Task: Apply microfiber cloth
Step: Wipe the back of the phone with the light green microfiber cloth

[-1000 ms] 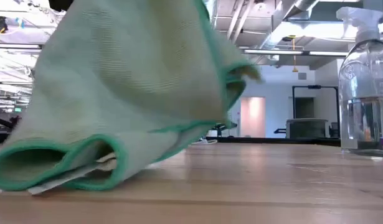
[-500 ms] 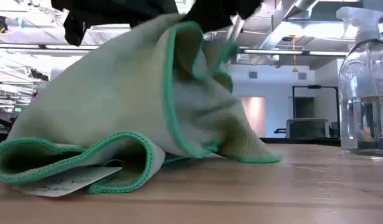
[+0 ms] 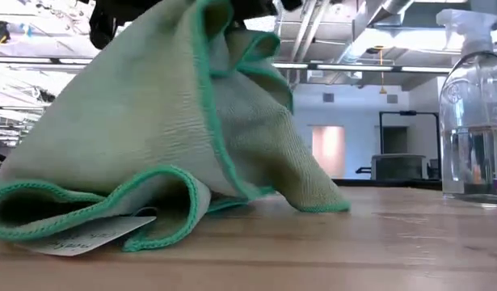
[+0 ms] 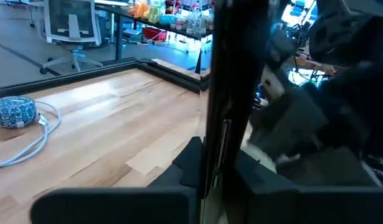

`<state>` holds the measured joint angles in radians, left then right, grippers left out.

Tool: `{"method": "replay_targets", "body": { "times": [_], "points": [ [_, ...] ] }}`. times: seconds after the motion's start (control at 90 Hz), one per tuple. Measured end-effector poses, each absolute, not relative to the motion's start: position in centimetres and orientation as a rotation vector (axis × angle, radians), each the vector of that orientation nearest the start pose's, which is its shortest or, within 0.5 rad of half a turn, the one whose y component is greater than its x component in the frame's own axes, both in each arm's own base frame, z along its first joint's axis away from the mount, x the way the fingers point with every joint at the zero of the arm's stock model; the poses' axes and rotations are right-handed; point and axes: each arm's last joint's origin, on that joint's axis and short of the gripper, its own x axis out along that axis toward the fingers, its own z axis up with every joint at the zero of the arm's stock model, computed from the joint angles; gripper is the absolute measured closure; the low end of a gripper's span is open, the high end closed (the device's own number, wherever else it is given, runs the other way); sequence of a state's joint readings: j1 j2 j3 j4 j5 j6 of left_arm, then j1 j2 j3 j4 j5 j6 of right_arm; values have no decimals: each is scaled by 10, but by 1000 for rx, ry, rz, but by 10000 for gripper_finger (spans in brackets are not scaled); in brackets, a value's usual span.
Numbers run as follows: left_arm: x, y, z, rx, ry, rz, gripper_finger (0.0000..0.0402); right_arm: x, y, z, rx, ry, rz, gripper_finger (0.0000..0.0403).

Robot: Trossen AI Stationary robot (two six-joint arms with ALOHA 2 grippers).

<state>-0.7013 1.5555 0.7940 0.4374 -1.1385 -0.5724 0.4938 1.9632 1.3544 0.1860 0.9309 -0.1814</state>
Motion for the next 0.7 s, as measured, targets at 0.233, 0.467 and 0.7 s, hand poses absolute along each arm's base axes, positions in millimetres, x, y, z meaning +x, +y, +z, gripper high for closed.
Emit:
{"method": "replay_targets", "body": {
  "times": [0.233, 0.467, 0.7],
  "points": [
    [253, -181, 215, -288, 82, 460, 391, 387, 182, 220, -420, 425, -406, 403],
    [253, -181, 213, -279, 88, 474, 391, 378, 177, 214, -499, 523, -442, 403],
    [252, -181, 213, -302, 93, 459, 391, 376, 175, 270, -506, 362, -452, 403]
  ]
}}
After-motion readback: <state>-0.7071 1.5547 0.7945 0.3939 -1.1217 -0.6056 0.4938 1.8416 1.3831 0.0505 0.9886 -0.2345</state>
